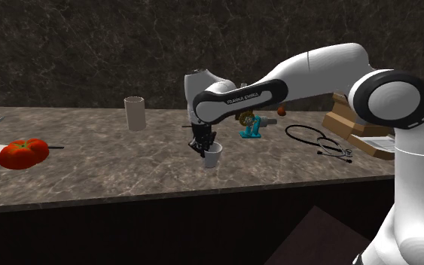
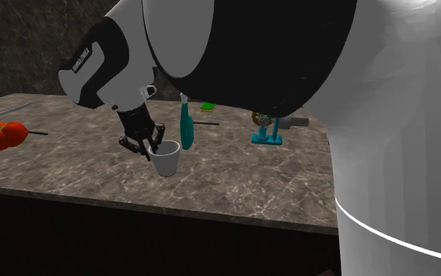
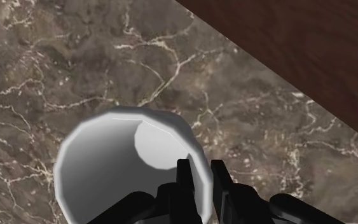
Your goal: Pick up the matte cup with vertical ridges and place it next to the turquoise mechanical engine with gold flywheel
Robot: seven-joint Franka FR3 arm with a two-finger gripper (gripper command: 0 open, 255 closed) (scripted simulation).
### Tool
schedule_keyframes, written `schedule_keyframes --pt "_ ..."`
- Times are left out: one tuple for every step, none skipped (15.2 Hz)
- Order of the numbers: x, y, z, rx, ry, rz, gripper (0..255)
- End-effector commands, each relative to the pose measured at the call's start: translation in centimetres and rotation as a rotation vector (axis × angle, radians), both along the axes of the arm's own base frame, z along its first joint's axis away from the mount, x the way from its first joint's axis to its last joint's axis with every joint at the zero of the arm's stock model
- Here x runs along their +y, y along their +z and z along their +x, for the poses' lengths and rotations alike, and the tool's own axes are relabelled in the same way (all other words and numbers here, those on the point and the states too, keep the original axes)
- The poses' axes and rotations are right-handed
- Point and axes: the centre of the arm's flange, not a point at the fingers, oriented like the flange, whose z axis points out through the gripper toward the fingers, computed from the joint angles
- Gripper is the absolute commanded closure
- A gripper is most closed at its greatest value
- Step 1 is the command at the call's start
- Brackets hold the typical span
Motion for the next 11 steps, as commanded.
schedule_keyframes --pt "-0.1 1.1 0.0 0.0 0.0 0.0 255" --pt "-0.1 1.6 0.0 0.0 0.0 0.0 255" --pt "-0.1 2.2 0.0 0.0 0.0 0.0 255" --pt "-0.1 2.7 0.0 0.0 0.0 0.0 255" --pt "-0.1 3.2 0.0 0.0 0.0 0.0 255" --pt "-0.1 3.7 0.0 0.0 0.0 0.0 255" --pt "-0.1 4.3 0.0 0.0 0.0 0.0 255" --pt "-0.1 4.8 0.0 0.0 0.0 0.0 255" --pt "-0.1 5.3 0.0 0.0 0.0 0.0 255" --pt "-0.1 5.8 0.0 0.0 0.0 0.0 255" --pt "-0.1 6.4 0.0 0.0 0.0 0.0 255"
